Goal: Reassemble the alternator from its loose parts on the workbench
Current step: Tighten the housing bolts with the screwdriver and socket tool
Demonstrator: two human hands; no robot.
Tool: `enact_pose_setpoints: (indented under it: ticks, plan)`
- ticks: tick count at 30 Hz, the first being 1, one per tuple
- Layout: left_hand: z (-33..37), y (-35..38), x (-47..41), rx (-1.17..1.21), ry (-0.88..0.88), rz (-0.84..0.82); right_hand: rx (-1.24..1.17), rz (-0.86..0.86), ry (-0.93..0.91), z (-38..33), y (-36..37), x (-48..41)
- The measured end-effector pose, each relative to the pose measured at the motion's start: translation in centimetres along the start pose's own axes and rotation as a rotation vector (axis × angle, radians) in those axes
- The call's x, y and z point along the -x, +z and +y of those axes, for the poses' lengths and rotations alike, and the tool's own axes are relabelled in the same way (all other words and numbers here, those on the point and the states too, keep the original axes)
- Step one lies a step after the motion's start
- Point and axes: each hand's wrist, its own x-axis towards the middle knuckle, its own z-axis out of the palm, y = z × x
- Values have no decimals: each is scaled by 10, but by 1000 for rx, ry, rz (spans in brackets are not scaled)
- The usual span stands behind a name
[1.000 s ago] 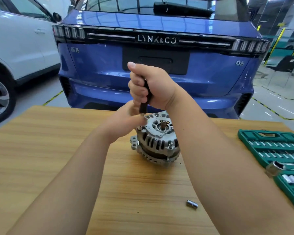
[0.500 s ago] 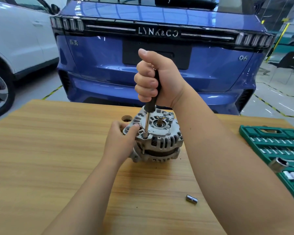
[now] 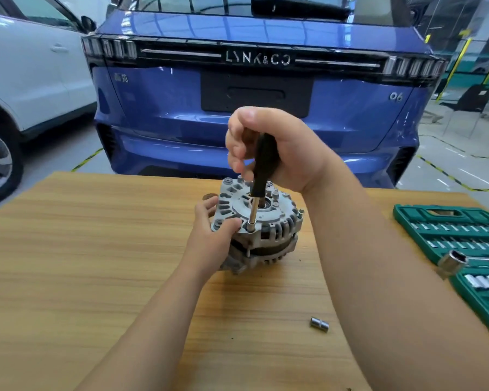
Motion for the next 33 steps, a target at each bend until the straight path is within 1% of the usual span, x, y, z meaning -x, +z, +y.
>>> enact_pose_setpoints:
  ticks: [1,3,5,6,7,8,9,12,14,15,16,17,18,19,22,23,25,26,27,28,29,32,33]
  plan:
    - [-2,-2,-3,-2,14,-40,-15,-130,23,1,-4,-1]
    - [-9,-3,-5,48,50,-92,-101,-259,83,5,-2,-7]
    - [-17,3,-2,133,85,-97,-215,-303,121,10,2,-9]
    - [-20,7,-1,171,100,-79,-250,-284,134,12,4,-9]
    - [-22,11,1,201,116,-54,-255,-221,139,14,6,-9]
    - [-25,14,5,231,127,-24,-223,-108,128,17,9,-6]
    - [-27,17,8,266,134,10,-156,41,92,20,15,-3]
    - [-26,27,21,339,150,103,144,541,-100,26,40,9]
    - [-20,38,28,312,145,159,225,822,-144,25,48,13]
    - [-17,41,30,291,130,187,223,897,-141,23,48,13]
    - [-14,43,31,273,111,208,219,921,-129,21,46,12]
    - [-13,44,31,259,95,217,222,892,-111,19,42,11]
    - [-12,44,31,245,87,221,224,810,-86,19,36,12]
    - [-12,43,30,234,87,222,210,678,-54,19,28,13]
    - [-14,41,30,214,98,222,17,121,-1,13,-2,16]
    - [-14,41,30,213,98,222,-24,-14,12,9,-8,15]
    - [-14,42,29,212,100,230,-58,-164,34,5,-10,11]
    - [-14,43,28,210,106,238,-89,-183,41,6,-6,10]
    - [-14,44,29,208,110,248,-118,-154,45,8,-1,10]
    - [-14,46,30,210,109,255,-114,-58,34,11,4,10]
    - [-14,48,31,218,101,262,-65,109,-3,15,9,12]
    - [-12,53,36,230,81,282,156,775,-177,27,33,16]
    - [-11,53,38,213,85,288,214,916,-205,28,41,14]
